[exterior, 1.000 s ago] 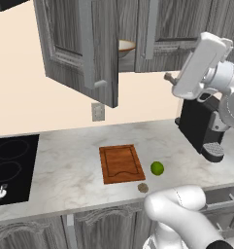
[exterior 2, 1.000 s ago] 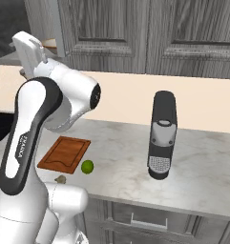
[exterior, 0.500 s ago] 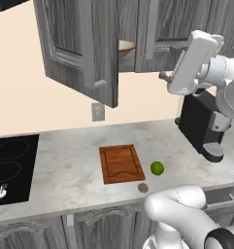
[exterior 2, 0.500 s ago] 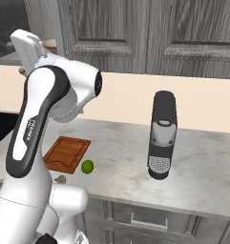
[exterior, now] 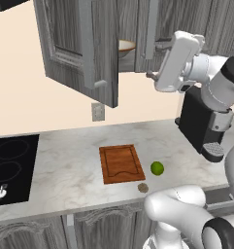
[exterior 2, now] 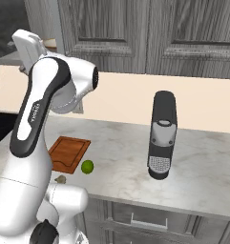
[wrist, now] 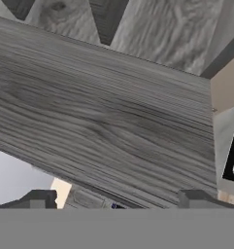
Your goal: Open the cabinet. Place the bowl and condiment on the counter. Then place the lime and garlic on the cutting board.
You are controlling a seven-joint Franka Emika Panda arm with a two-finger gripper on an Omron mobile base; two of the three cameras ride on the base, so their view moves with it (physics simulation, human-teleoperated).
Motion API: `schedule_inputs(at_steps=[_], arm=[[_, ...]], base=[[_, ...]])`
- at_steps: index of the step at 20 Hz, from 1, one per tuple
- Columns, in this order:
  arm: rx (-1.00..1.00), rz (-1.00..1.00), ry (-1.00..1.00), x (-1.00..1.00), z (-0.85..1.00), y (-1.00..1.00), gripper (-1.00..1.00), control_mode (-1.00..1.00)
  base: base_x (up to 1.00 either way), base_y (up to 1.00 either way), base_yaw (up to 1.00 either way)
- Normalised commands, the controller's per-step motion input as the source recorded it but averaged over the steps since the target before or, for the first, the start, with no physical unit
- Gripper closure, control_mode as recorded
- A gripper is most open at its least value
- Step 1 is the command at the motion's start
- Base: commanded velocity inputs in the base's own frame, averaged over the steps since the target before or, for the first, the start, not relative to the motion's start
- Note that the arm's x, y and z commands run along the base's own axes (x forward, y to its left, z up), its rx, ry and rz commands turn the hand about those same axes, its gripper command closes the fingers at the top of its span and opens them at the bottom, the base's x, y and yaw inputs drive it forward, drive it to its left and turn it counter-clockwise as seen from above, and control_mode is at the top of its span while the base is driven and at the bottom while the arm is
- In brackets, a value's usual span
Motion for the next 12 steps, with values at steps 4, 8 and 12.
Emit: schedule_inputs(at_steps=[4, 8, 12], arm=[[0.00, 0.00, 0.00, 0.27, -0.08, 0.29, -1.00, -1.00], [0.00, 0.00, 0.00, 0.19, -0.03, 0.37, -1.00, -1.00], [0.00, 0.00, 0.00, 0.10, 0.00, 0.41, -1.00, -1.00]], base=[[0.00, 0.00, 0.00], [0.00, 0.00, 0.00], [0.00, 0.00, 0.00]])
